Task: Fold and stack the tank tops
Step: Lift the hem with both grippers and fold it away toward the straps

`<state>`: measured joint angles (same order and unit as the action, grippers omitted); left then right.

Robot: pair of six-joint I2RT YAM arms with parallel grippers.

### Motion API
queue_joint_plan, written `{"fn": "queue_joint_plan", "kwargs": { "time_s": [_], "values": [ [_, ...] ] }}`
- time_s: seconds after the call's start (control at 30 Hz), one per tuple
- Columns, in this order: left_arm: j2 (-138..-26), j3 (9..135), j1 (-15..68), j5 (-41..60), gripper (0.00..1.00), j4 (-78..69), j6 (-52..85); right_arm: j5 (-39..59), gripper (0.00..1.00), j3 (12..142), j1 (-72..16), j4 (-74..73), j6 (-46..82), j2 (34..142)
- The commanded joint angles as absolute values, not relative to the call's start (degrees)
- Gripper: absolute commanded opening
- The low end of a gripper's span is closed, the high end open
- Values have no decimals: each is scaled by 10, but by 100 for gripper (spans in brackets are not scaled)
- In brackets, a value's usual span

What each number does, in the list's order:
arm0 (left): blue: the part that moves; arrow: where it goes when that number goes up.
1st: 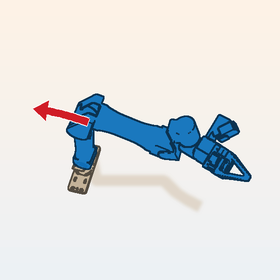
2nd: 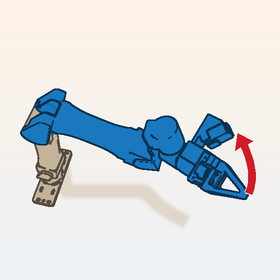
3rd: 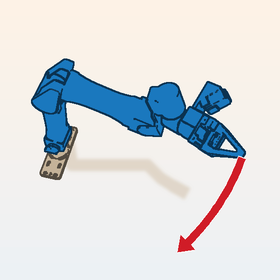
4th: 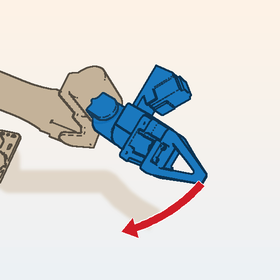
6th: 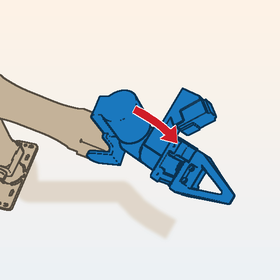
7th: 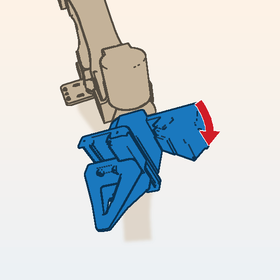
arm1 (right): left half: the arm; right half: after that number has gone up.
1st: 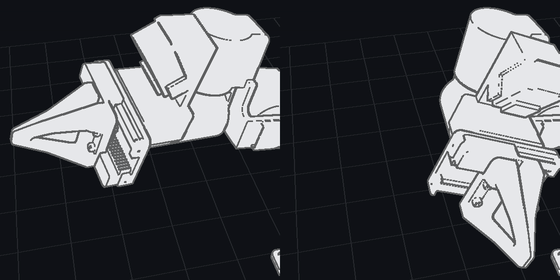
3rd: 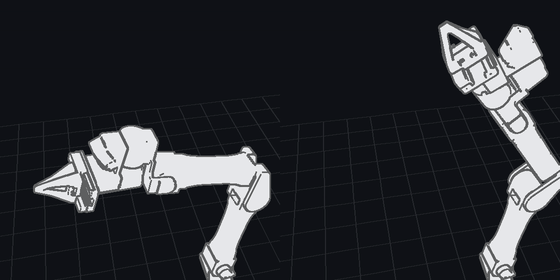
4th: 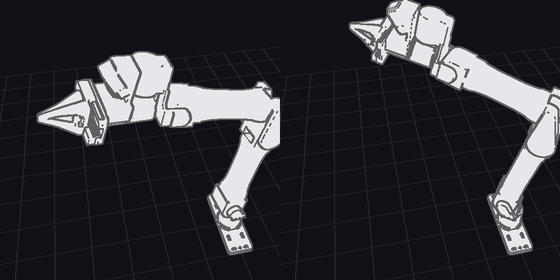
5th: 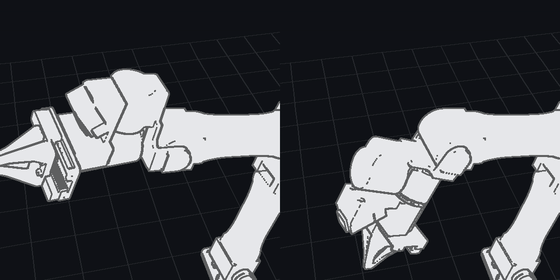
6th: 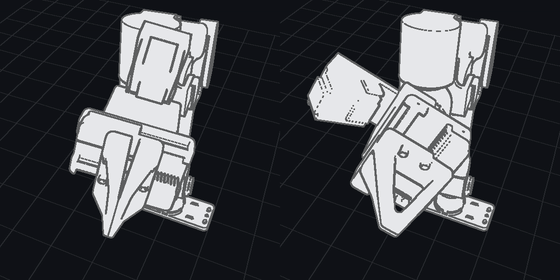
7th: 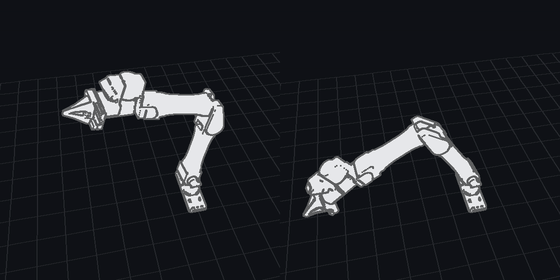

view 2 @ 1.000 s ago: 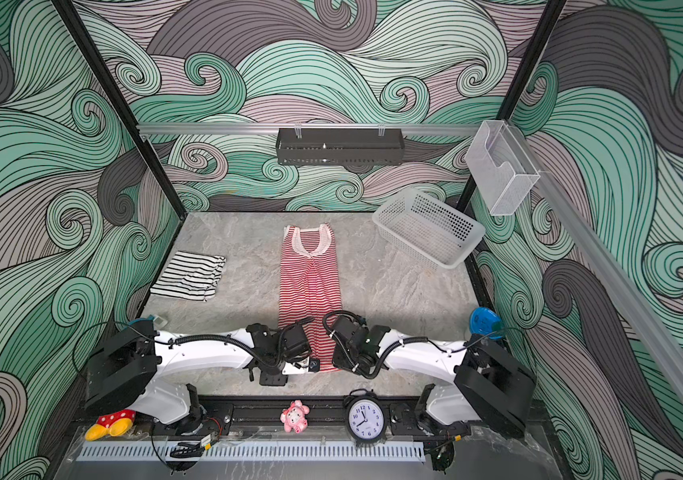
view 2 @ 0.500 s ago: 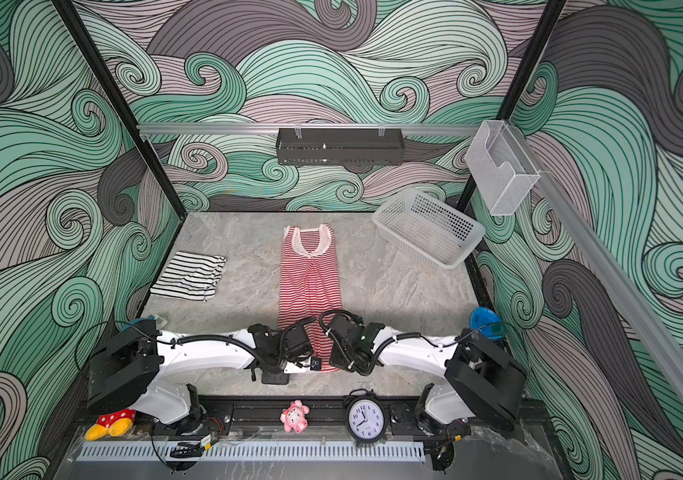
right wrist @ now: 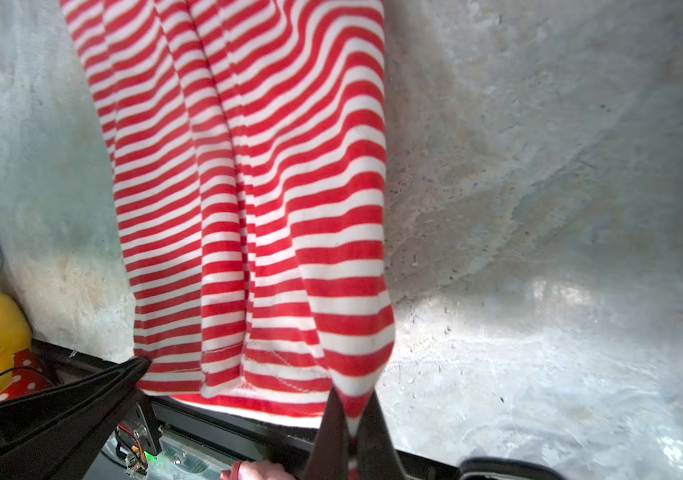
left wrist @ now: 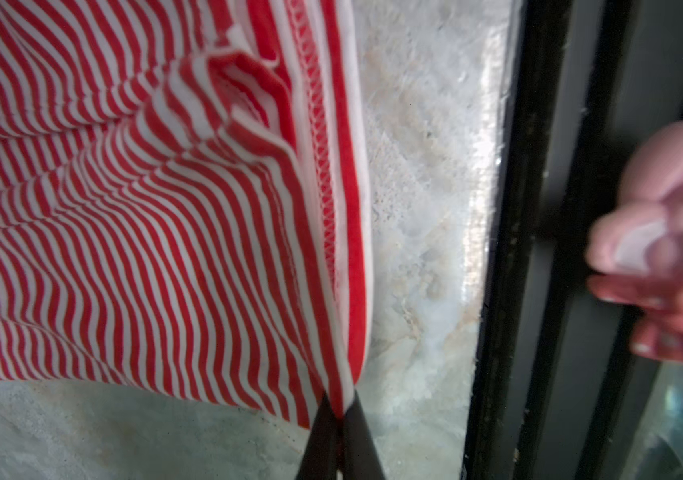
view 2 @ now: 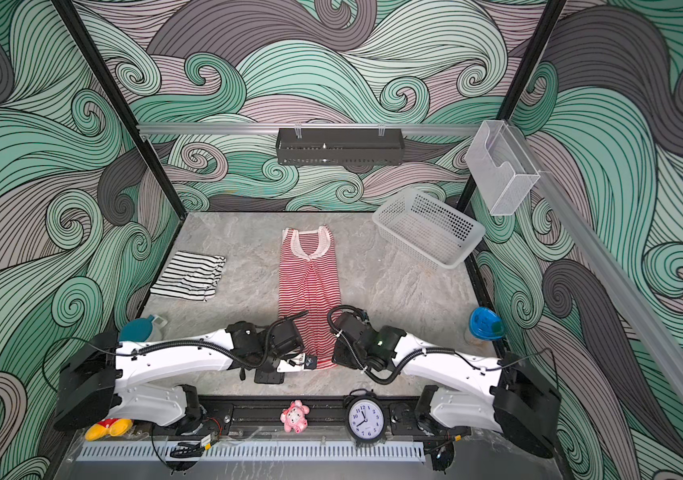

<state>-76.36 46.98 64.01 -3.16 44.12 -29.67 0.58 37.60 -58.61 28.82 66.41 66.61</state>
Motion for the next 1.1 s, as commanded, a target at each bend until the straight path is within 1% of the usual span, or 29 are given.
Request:
{"fn": "queue_joint_plan", "kwargs": {
  "time_s": [0.0,0.13,0.2,0.27,0.4,0.6,0.83,1.07],
  "values": [
    [-736,511,638,1,0,514,-312,-33,0,418,-598,357,663,638],
    [-705,511,632,-73,0,483,-318,-57,0,463,-589,387,646,615],
    [-707,514,617,-110,0,457,-330,-48,0,486,-571,390,628,621],
    [-719,527,589,-124,0,431,-337,-25,0,510,-548,390,606,640],
    [-769,592,519,-122,0,422,-330,17,0,567,-494,398,552,697],
    [-810,653,440,-109,0,373,-369,70,0,648,-412,396,479,788],
    [-931,727,356,-79,0,347,-391,140,0,765,-331,388,409,921],
    [-1020,790,315,-78,0,339,-388,197,0,886,-275,390,370,1069]
  ]
}}
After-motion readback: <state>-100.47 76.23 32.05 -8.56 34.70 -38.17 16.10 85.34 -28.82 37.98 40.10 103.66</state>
